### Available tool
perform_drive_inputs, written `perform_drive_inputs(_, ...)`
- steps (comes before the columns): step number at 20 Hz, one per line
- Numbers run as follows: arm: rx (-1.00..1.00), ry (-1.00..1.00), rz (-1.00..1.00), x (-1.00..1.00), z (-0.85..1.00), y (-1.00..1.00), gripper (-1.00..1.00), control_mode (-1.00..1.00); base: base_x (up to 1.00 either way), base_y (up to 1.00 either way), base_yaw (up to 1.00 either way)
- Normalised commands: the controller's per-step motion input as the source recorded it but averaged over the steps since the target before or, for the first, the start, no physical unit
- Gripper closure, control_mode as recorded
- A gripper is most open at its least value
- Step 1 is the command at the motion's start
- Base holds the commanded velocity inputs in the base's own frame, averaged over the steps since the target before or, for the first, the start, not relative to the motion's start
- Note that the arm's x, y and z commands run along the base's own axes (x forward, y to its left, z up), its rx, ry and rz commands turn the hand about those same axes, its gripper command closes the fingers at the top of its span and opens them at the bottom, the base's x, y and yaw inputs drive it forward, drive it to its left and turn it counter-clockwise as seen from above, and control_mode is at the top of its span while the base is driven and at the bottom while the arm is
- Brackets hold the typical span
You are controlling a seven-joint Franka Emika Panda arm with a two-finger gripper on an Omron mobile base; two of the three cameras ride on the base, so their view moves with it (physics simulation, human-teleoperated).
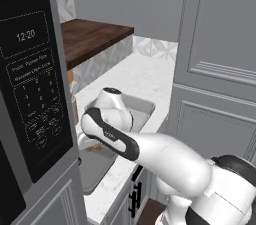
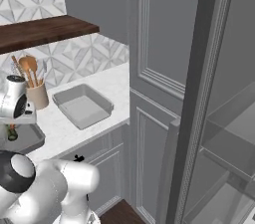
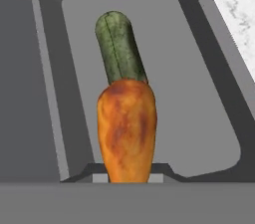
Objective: Place one cucumber and one chicken drumstick in each tupperware on the nearby counter, to pack two identical lunches.
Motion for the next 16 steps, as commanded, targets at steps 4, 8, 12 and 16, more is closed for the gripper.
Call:
perform_drive_inputs(4, 0.0, 0.05, 0.05, 0.5, -0.43, 0.01, 1.0, -1.0, 0.0, 0.0, 0.0)
perform_drive_inputs(8, 0.0, 0.01, 0.02, 0.04, -0.49, 0.26, 1.0, -1.0, 0.0, 0.0, 0.0)
perform_drive_inputs(12, 0.0, 0.0, 0.0, 0.0, -0.39, 0.22, 1.0, -1.0, 0.0, 0.0, 0.0)
perform_drive_inputs(16, 0.0, 0.0, 0.0, 0.02, -0.45, 0.14, 1.0, -1.0, 0.0, 0.0, 0.0)
